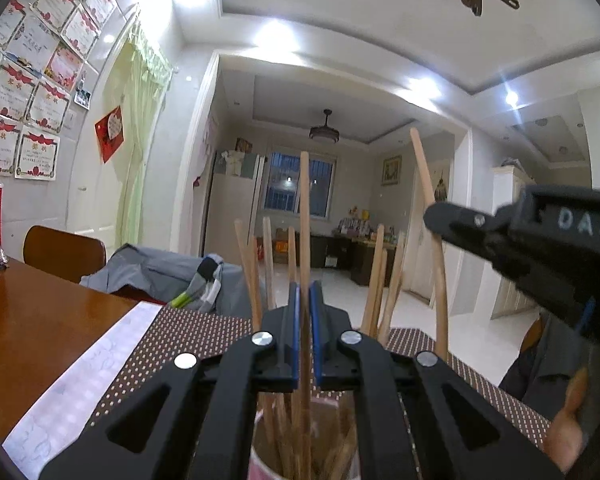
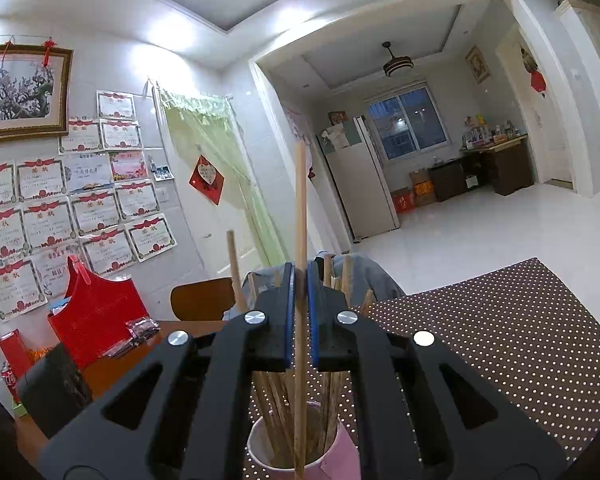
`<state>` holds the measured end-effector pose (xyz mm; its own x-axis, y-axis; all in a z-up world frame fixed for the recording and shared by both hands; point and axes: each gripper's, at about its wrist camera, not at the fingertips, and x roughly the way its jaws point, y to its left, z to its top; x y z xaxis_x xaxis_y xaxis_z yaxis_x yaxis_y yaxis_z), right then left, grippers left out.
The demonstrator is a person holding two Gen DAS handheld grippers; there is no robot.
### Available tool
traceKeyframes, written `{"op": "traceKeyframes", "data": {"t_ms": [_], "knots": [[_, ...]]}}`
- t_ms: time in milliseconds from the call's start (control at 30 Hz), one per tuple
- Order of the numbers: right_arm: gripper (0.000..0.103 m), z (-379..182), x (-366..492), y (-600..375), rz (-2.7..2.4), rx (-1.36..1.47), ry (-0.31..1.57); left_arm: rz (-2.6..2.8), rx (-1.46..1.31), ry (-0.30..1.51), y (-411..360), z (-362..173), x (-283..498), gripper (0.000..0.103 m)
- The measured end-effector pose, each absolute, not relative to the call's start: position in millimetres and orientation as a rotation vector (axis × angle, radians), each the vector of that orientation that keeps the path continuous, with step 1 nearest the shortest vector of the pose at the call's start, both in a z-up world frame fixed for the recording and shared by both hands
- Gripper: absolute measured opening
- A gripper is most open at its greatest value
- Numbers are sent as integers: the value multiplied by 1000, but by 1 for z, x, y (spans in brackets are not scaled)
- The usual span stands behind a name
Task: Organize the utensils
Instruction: 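Open the left gripper over the cup while the right gripper releases its chopstick, then move both open grippers back down over the remaining chopsticks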
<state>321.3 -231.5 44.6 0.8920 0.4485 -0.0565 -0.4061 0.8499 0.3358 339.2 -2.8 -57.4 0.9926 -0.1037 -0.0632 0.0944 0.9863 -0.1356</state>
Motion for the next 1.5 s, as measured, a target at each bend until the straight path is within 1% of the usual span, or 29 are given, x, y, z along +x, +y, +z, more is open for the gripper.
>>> {"op": "traceKeyframes", "data": {"t_ms": [233, 333, 367, 400, 433, 633, 833, 1267, 1500], "knots": [[6, 46, 319, -231, 455, 330, 125, -96, -144, 245, 3, -61, 333, 6], [6, 46, 318, -232, 453, 332, 120, -108, -189, 276, 15, -62, 329, 7], [6, 47, 318, -231, 452, 332, 119, -111, -200, 287, 19, -61, 327, 10], [6, 47, 317, -231, 450, 331, 117, -107, -206, 291, 21, -60, 326, 21], [6, 46, 317, -231, 448, 330, 115, -95, -212, 293, 26, -58, 323, 25], [6, 46, 311, -223, 448, 321, 99, -32, -259, 360, 52, -42, 316, 27], [6, 43, 305, -209, 412, 293, 46, 78, -172, 314, 57, -26, 310, 29], [6, 42, 318, -179, 366, 227, -8, 102, -145, 325, 63, -23, 315, 31], [6, 29, 317, -173, 376, 191, 27, 102, -148, 349, 65, -29, 322, 31]]}}
